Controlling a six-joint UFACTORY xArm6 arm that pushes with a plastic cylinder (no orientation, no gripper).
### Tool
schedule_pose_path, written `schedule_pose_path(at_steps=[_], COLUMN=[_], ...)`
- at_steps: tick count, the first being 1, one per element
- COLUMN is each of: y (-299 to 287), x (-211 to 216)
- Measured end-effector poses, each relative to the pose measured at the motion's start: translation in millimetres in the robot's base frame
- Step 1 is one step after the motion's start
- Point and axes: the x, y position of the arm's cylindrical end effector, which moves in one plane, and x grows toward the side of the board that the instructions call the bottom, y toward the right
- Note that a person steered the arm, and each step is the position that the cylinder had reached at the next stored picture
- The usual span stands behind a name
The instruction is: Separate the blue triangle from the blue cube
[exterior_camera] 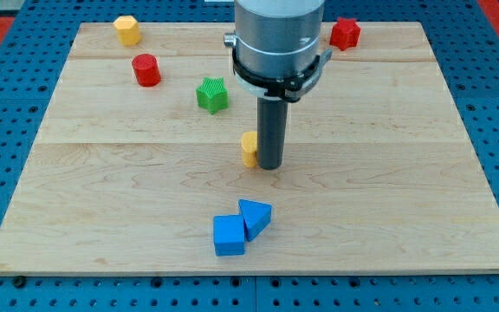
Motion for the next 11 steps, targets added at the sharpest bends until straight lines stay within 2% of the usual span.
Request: schedule_pose_path(at_steps=[1,2,4,6,7,9,11], y=[-26.7,-16.1,48.9,22.6,-3.1,-16.6,-10.7], x=[-8.2,-3.7,84.7,131.5,123.8,87.5,55.5])
